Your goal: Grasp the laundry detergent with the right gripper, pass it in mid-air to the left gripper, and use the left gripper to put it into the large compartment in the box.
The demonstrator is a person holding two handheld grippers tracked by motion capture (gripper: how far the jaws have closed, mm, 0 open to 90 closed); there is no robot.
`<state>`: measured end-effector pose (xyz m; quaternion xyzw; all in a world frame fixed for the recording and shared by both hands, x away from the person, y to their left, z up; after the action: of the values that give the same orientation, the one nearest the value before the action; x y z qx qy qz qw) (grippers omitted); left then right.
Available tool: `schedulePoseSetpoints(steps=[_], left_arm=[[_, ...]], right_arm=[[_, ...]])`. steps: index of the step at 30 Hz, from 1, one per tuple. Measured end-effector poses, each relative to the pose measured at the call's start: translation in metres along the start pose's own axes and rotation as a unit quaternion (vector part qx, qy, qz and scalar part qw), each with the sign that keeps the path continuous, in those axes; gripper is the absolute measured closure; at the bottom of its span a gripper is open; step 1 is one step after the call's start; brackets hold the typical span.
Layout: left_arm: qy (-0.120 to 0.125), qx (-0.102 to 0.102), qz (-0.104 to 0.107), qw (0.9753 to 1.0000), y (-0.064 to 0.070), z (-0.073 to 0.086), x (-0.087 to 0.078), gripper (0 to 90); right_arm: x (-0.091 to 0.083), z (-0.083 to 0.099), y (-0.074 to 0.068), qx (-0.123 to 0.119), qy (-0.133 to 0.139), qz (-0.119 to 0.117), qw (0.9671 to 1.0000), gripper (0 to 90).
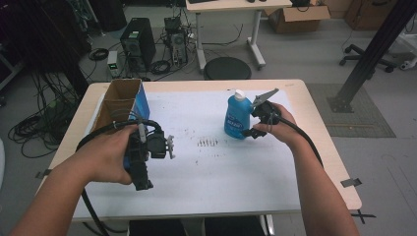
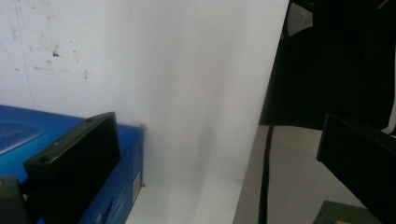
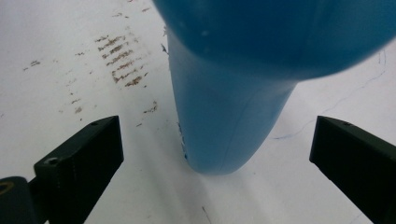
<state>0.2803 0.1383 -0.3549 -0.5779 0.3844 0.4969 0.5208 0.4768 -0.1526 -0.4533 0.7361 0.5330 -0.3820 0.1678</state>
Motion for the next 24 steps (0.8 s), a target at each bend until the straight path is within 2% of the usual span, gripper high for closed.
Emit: schedulePoseSetpoints(steps=[4,8,15,24], left_arm=[[0.0,0.0,0.001,1.0,0.0,0.001,0.001,0.2],[0.001,-0.002,0.001,1.0,0.001,0.002,0.001,0.2],[0.004,0.003,0.001,1.0,0.001,-0.003,0.0,0.2],[0.005,0.002,0.003,1.0,0.002,-0.006,0.002,0.2]], right_arm=[[0.002,0.001,0.002,0.003,0.008,0.005,0.9999,2.8],[0.004,-0.001,0.004,0.009,0.028,0.009,0.9995,2.6],[0.01,-0.002,0.006,-0.001,0.037,0.004,0.9993,2.7],[0.014,-0.004,0.009,0.004,0.08,-0.002,0.9968,1.5]])
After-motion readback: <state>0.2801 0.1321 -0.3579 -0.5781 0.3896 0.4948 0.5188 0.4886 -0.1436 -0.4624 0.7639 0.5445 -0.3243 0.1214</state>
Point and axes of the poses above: each handheld gripper's, and its own axes: x roughly forward along the jaws, z roughly out of its underside, y roughly to its right, the point moved 9 cm from there along x, roughly forward along the jaws, and after that the axes turned 11 degrees about -z, right-handed, at the moved point
